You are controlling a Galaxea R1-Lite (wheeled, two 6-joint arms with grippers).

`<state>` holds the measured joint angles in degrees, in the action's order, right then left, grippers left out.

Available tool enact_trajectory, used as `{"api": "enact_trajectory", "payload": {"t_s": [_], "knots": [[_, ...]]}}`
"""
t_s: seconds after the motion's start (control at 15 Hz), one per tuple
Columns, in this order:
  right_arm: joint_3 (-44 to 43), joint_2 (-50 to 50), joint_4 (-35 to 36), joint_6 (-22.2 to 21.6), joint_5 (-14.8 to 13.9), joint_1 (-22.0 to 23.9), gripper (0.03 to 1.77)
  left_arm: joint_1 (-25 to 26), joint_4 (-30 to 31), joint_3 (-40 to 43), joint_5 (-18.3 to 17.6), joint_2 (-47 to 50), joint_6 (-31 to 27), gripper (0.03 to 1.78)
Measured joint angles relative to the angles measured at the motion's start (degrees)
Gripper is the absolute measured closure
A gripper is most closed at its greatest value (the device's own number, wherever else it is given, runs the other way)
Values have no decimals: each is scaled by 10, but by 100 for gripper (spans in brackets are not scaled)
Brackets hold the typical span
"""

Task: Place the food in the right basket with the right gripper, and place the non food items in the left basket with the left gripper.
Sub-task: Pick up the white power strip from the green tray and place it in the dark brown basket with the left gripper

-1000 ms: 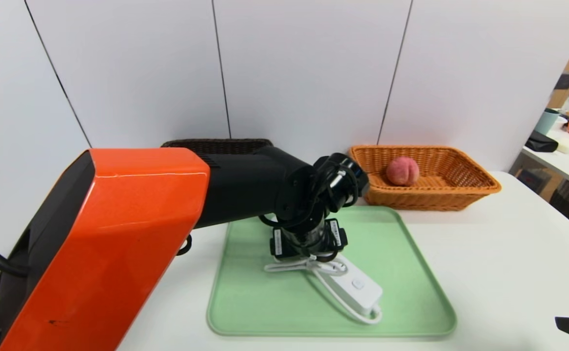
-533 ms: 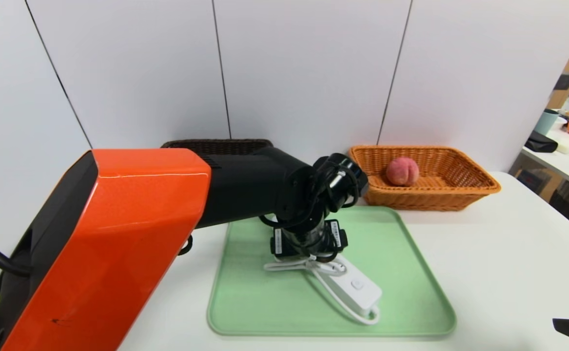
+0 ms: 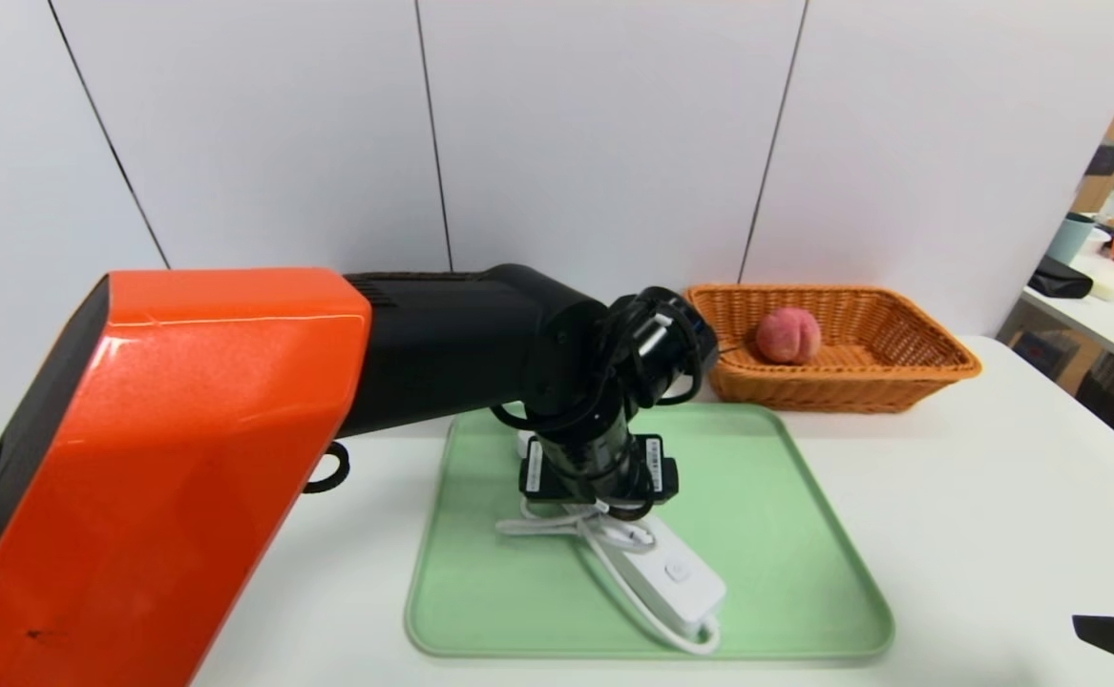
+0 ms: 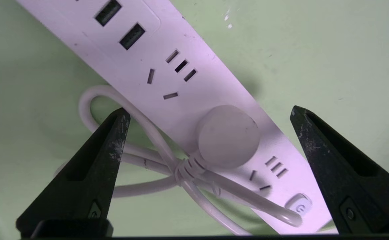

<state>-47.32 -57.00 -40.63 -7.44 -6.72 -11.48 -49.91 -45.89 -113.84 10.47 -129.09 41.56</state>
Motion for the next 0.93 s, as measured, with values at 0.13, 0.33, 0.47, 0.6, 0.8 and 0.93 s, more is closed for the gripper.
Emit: {"api": "enact_trajectory", "payload": {"t_s": [0.13,0.33,0.47,0.6,0.8,0.93], "knots": [[0,-2,0,1,0,-1,10,0,30,-4,0,6,3,12],[-3,-2,1,2,-1,-1,10,0,27,-5,0,6,26,12],[-4,-1,0,2,-1,-1,10,0,21,-5,0,3,37,12],[-4,0,0,2,-1,-1,10,0,0,-5,-1,3,39,12],[-5,1,0,2,-1,-2,10,0,-14,-5,-2,4,55,12],[-5,1,0,3,-1,-3,10,0,-11,-6,-1,3,79,12]]}}
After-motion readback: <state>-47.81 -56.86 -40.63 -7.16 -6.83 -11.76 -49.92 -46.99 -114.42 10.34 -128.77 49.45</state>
